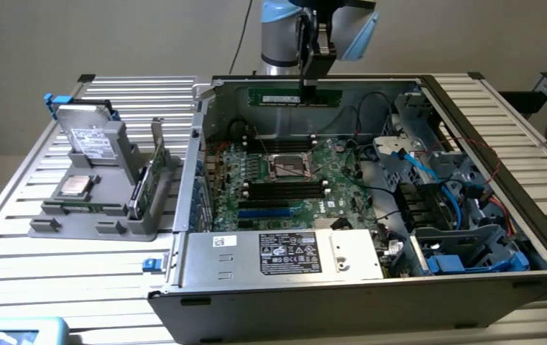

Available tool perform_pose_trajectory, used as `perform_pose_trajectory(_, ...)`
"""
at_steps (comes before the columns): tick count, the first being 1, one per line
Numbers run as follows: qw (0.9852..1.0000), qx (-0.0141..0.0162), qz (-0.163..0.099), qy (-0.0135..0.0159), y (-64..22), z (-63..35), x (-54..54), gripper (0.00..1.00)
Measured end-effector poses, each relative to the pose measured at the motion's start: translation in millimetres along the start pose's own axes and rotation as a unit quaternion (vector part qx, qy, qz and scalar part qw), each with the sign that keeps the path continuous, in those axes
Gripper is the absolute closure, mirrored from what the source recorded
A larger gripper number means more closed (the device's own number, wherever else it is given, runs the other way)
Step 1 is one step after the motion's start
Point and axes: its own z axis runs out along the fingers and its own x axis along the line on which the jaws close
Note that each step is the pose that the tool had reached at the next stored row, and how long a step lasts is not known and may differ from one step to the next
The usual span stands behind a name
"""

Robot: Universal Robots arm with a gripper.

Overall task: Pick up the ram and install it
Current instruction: 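Insert the ram into the slot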

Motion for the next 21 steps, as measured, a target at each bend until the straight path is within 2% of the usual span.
perform_pose_trajectory(3, 1.0, -0.0001, 0.0, 0.0055, 0.0, 3.5, -1.9, 0.86)
perform_pose_trajectory(4, 1.0, -0.0001, 0.0, 0.0081, 0.0, 4.1, -2.3, 0.86)
perform_pose_trajectory(14, 1.0, 0.0, 0.0, 0.0096, -0.1, 9.2, -2.2, 0.86)
perform_pose_trajectory(21, 0.9999, 0.0036, 0.0, 0.0102, -0.2, 20.2, -2.8, 0.86)
